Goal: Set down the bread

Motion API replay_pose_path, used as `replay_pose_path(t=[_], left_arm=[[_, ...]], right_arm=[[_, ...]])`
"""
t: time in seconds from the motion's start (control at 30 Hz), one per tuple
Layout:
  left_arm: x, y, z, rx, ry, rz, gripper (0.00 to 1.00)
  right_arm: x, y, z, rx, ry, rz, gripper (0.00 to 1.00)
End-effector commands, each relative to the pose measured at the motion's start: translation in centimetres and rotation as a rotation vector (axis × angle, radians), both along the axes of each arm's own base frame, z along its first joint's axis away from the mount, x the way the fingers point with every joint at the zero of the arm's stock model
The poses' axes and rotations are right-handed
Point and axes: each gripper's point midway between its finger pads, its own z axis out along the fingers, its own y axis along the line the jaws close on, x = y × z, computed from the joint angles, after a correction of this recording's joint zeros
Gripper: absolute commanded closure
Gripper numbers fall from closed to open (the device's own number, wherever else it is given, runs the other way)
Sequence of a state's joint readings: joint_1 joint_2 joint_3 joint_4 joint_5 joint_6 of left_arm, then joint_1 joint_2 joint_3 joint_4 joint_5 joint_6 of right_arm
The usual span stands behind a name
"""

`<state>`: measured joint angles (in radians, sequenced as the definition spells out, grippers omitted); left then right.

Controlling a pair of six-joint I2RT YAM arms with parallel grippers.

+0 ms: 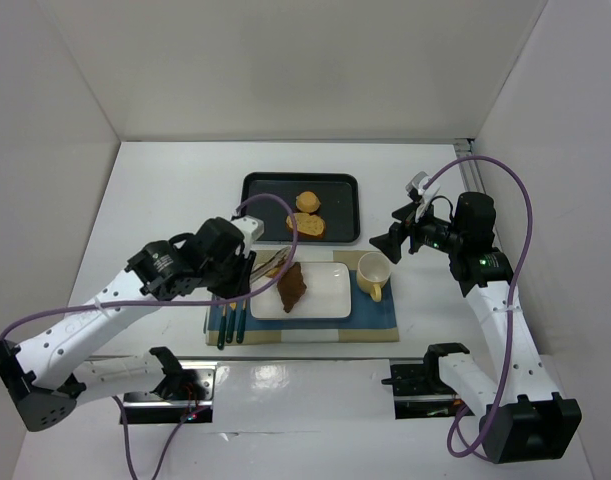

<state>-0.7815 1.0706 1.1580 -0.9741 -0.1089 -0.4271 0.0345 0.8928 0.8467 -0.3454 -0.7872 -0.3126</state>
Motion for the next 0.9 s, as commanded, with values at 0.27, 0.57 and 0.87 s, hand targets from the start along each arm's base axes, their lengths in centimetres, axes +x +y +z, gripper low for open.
replay_pose_path(t=[0.27,0.57,0.87], left_arm=[[-2.5,2.2,-1.2,0.065,0.041,0.051,1.00],[-3.0,2.2,-1.8,0.078,0.072,0.030,0.66],[-3.0,1.7,-0.5,0.026,0.043,0.011,0.43]], right_arm=[[0.1,0.1,1.6,0.000,-0.045,0.018,0.00],[0.1,0.1,1.6,0.000,-0.045,0.018,0.00],[0.1,0.1,1.6,0.000,-0.045,0.018,0.00]])
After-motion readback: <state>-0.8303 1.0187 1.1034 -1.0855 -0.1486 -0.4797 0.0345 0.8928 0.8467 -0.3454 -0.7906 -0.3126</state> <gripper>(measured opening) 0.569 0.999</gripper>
